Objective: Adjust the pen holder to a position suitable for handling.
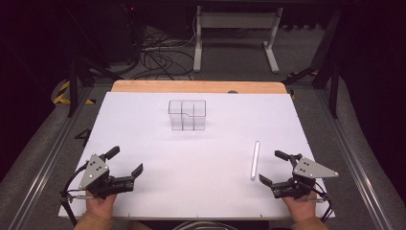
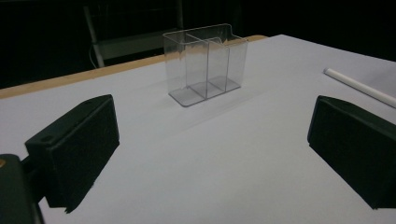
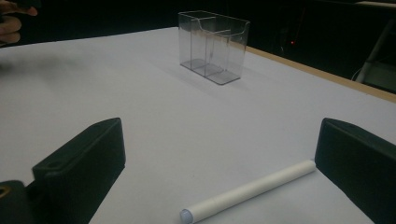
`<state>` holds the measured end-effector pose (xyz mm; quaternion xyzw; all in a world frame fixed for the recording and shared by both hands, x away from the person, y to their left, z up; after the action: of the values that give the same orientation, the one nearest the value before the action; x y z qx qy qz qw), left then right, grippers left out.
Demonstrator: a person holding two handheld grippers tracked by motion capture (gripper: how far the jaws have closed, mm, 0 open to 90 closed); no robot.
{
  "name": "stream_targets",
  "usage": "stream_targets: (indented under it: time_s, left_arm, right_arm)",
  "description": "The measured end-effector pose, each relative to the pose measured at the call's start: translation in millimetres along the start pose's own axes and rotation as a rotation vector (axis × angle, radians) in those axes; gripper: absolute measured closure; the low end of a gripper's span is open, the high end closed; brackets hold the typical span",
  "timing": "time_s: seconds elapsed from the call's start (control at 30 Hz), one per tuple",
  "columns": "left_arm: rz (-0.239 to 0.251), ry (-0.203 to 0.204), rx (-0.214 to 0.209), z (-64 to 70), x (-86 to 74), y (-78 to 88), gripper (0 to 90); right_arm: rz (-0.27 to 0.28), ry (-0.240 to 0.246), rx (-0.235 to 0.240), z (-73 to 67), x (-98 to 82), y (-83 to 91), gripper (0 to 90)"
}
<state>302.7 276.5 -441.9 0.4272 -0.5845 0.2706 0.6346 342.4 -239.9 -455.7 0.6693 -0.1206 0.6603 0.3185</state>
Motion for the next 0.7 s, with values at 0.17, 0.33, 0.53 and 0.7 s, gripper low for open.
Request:
stream_targets:
  time_s: [0.17, 0.33, 0.53, 0.7]
  left_arm:
    - [-0.019, -0.038, -0.005, 7.1, 2.3, -1.2, 3.4]
    - [-0.010, -0.038, 0.000, 8.4, 2.7, -0.1, 3.3]
    - [0.003, -0.021, -0.017, 4.9, 2.0, 2.2, 3.3]
    - [-0.002, -0.020, -0.017, 6.4, 3.8, 0.9, 3.7]
  right_arm:
    - [-0.007, 0.012, 0.018, -1.5, -2.0, -5.0, 2.4]
    - [-0.006, 0.006, 0.029, -1.6, -2.8, -5.5, 2.2]
    - [-0.006, -0.015, 0.041, 1.4, -4.9, -7.1, 1.7]
    - [-0.003, -0.032, 0.048, 3.9, -6.8, -8.4, 1.5]
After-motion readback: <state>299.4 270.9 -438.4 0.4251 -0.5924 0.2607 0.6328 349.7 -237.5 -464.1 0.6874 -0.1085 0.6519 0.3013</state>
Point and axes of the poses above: each handheld gripper's, and its own axes: y roughly backward along the jaws, x roughly out of its top, z roughly to its right, the point moved 2 cm from there along -y, roughly forward along the jaws, and after that the axes turned 2 degrees about x, right-handed, at the moved point
